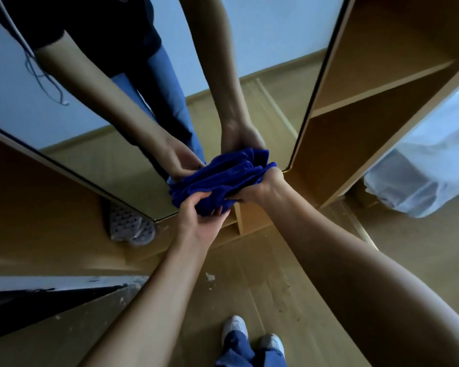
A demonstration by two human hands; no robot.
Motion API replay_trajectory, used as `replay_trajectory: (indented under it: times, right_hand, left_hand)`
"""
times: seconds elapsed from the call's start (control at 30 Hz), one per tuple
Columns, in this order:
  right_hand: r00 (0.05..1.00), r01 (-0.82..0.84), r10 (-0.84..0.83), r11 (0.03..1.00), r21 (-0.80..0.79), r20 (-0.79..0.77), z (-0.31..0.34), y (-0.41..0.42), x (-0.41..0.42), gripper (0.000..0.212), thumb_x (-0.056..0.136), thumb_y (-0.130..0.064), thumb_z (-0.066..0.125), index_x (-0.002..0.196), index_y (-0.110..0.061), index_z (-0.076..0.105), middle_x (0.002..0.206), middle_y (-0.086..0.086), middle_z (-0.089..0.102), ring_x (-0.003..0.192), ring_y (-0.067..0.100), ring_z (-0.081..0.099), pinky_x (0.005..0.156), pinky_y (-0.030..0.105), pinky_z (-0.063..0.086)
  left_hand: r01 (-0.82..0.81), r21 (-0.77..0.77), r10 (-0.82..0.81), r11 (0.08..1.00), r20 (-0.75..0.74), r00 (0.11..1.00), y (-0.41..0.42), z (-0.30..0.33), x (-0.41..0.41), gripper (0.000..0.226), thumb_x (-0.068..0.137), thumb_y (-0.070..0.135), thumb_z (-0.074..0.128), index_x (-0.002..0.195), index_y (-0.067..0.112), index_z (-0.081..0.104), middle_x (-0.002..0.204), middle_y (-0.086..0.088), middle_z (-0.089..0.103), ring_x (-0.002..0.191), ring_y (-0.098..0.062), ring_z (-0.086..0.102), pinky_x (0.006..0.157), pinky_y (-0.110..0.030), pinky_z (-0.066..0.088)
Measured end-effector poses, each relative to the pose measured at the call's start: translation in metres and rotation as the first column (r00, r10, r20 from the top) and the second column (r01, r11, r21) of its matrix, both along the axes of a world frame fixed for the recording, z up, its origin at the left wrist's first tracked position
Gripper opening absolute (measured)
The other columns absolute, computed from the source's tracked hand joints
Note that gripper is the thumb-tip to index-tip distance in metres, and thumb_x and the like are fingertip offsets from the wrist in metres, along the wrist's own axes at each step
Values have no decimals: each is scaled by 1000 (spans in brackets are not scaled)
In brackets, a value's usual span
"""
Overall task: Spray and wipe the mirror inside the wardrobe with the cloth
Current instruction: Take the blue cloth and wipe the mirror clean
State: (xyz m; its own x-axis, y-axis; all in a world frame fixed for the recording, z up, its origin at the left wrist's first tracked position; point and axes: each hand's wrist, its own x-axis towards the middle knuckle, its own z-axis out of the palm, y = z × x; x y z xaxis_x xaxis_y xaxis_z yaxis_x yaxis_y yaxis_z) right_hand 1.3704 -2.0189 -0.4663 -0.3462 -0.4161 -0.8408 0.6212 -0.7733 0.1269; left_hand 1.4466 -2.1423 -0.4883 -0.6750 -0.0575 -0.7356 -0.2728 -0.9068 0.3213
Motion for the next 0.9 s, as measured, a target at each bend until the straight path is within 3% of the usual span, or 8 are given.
replay_trajectory:
  times: [0.1, 0.27, 0.37, 0.47, 0.57, 0.63, 0.77, 0.9]
  right_hand:
    - [1000, 16, -16, 1000, -22, -2, -6, 10, -1, 77, 95, -62, 29, 105, 10, 53, 105, 33, 55, 91, 49, 51, 86, 63, 38]
    - [994, 79, -80, 997, -22, -77, -18, 43, -3, 80, 94, -65, 25, 134, 0, 50, 129, 29, 56, 118, 47, 52, 104, 56, 38]
    - [989, 81, -72, 994, 66, -131, -21, 62, -7, 74, 97, -61, 22, 133, -4, 51, 129, 27, 56, 115, 47, 51, 89, 59, 42]
    - [987, 44, -16, 983, 177, -157, -24, 66, -5, 61, 97, -53, 30, 130, -8, 55, 129, 22, 58, 118, 42, 52, 97, 55, 41]
    - [989, 49, -4, 952, 303, -149, -26, 55, -1, 43, 96, -45, 41, 118, -13, 62, 116, 14, 65, 102, 33, 57, 70, 48, 43]
    - [989, 43, 4, 949, 313, -146, -27, 44, 2, 41, 96, -44, 44, 117, -14, 62, 112, 13, 65, 96, 32, 57, 64, 45, 42]
    - [991, -3, 38, 966, 257, -131, -28, 23, 8, 48, 96, -49, 45, 125, -14, 59, 122, 15, 62, 109, 35, 55, 82, 47, 43]
    - [992, 5, 17, 985, 171, -126, -24, 12, 11, 59, 99, -54, 35, 134, -12, 56, 138, 18, 54, 127, 38, 48, 89, 51, 39]
  left_hand:
    - [23, -36, -22, 999, 14, 1000, 9, 3, -6, 29, 77, -2, 56, 104, 6, 64, 112, -21, 62, 115, -37, 55, 107, -52, 39]
    - [93, -77, -88, 993, 56, 995, 42, 17, -24, 24, 83, -5, 49, 100, 7, 59, 128, -24, 52, 123, -38, 48, 108, -54, 36]
    - [120, -73, -116, 990, 55, 992, 63, 20, -37, 23, 84, -8, 45, 98, 5, 58, 134, -24, 50, 127, -40, 45, 110, -53, 35]
    - [139, -71, -136, 988, 46, 990, 71, 17, -39, 26, 83, -6, 47, 104, 6, 58, 132, -24, 51, 123, -39, 48, 108, -53, 37]
    - [143, -77, -141, 987, 34, 989, 66, 10, -35, 31, 79, -3, 53, 107, 7, 58, 131, -24, 51, 123, -39, 48, 106, -52, 39]
    - [118, -71, -115, 990, 42, 992, 60, 5, -34, 31, 78, -2, 54, 106, 6, 60, 133, -25, 51, 126, -38, 47, 105, -51, 40]
    - [71, -55, -66, 996, 84, 994, 43, -4, -25, 29, 77, 0, 55, 105, 2, 61, 136, -24, 48, 123, -34, 49, 98, -51, 45]
    - [62, -71, -56, 996, 81, 995, 31, -3, -21, 25, 78, -1, 53, 101, 4, 62, 123, -24, 54, 115, -35, 52, 75, -48, 51]
